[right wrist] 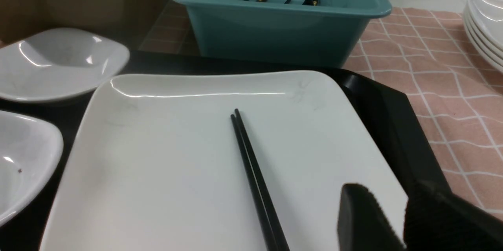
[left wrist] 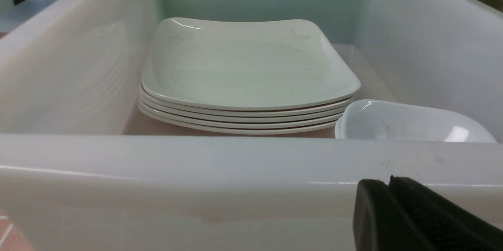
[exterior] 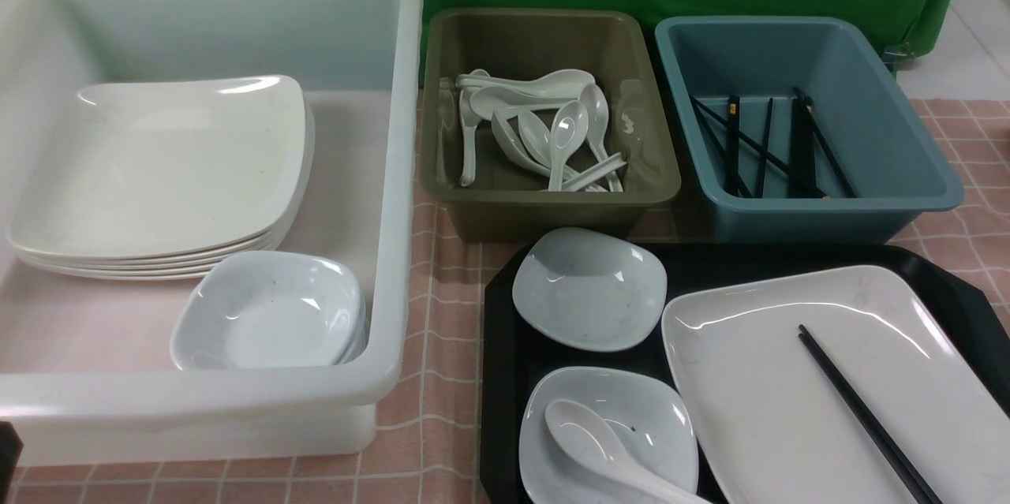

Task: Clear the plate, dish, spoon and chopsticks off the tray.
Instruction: Use the right arm to grab a pair of chopsticks from the plate

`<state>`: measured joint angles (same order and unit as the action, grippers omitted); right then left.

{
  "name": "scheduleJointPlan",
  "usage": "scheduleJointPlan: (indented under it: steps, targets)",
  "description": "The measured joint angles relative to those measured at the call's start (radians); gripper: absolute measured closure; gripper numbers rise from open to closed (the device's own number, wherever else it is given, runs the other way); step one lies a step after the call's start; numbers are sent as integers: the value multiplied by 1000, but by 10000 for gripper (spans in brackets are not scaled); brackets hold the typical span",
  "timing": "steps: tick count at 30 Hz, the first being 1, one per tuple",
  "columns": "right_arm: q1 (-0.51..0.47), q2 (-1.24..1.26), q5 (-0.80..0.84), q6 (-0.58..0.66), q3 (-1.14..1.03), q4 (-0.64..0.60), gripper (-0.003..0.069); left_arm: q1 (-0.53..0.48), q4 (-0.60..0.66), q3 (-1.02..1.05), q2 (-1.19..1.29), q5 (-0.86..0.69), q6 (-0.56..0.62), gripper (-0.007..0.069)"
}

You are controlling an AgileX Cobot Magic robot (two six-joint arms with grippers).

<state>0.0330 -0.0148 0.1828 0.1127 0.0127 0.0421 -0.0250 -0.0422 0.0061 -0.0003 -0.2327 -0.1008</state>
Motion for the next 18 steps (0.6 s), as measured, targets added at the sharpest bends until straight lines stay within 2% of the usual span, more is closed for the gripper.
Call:
scheduleJointPlan:
  steps: [2, 4, 6, 7, 9, 11, 14, 18]
  targets:
    - [0, 0, -4, -1, 0, -1, 418, 0, 0, 0, 0, 0, 0, 605]
    - [0, 0, -20, -63, -1, -42, 418, 0, 0, 0, 0, 0, 0, 605]
    - [0, 0, -35, -219, -5, -135, 418, 0, 0, 0, 0, 0, 0, 605]
    - [0, 0, -37, -239, -5, -148, 418, 0, 0, 0, 0, 0, 0, 605]
    - [0, 0, -53, -519, -9, -299, 418, 0, 0, 0, 0, 0, 0, 605]
    - [0, 0, -53, -638, -9, -329, 418, 0, 0, 0, 0, 0, 0, 605]
    - [0, 0, -62, -733, -9, -347, 418, 0, 0, 0, 0, 0, 0, 605]
    - [8, 0, -100, -750, -6, -366, 428, 0, 0, 0, 0, 0, 0, 605]
